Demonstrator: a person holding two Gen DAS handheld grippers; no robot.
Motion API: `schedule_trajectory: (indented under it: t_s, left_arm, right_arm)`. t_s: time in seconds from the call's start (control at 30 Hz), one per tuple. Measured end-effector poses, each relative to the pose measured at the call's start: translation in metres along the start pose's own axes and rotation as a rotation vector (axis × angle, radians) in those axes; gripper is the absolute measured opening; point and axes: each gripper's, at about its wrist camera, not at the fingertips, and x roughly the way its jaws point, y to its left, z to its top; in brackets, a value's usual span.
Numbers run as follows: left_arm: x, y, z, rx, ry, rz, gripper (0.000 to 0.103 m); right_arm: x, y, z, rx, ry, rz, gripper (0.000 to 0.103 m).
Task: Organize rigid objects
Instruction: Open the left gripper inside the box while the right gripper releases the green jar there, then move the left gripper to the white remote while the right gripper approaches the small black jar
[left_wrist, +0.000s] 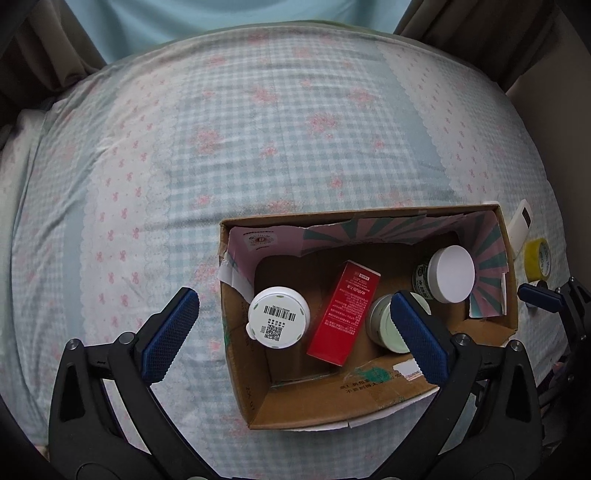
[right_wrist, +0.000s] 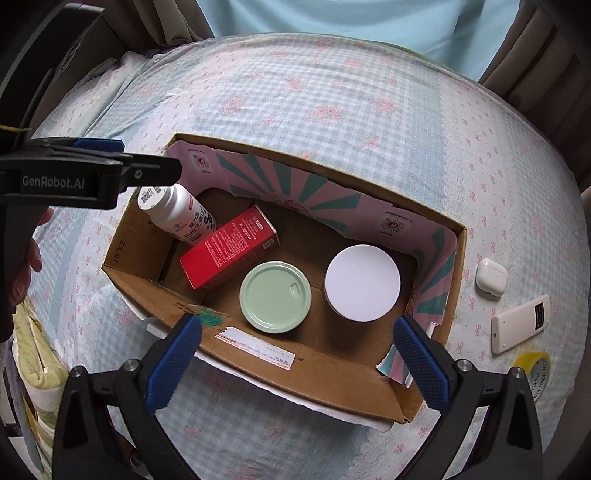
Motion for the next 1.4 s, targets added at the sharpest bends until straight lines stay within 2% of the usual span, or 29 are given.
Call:
schedule_trajectory:
  t_s: [0.3,0.47,0.63,0.73,0.83,1.0,1.23,1.4]
  left_arm:
    - [-0.057,-0.005,-0.025,-0.058,-0.023,0.010,0.103]
    - [-0.084,-0.027,-0.039,-0.058,-0.052,-0.002,0.103]
    - [-0.101,-0.070,-0.046,-0.006,-0.064,-0.024,0.103]
    - [-0.111,-0.104,-0.050,0.057,-0.068,-0.025,0.103]
    - [-0.115,-0.138,-0.049,0.128,-0.073,-0.056,0.103]
    - [-0.104,-0.200,-0.028,0.266,-0.078,-0.080,0.103]
    - [-0.068,-0.290,0.009,0.502,-0.036,-0.113,0.103]
    - [-0.028,-0.357,0.031,0.656,0.038,-0.148,0.103]
  right_arm:
    - [-0.063,-0.011,-0.014,0.077,-0.077,-0.028,0.103]
    - [-0.096,-0.032,-0.036,0.158,-0.109,-0.066,0.103]
    - [-0.125,-0.067,-0.069,0.284,-0.133,-0.188,0.103]
    - [-0.142,-0.090,-0.092,0.362,-0.162,-0.241,0.103]
    - [-0.154,-0.113,-0.113,0.438,-0.168,-0.277,0.103]
    - [-0.165,-0.150,-0.145,0.590,-0.163,-0.315,0.103]
    - [-0.155,-0.194,-0.184,0.777,-0.161,-0.338,0.103]
    - [-0.134,-0.220,-0.201,0.890,-0.175,-0.348,0.103]
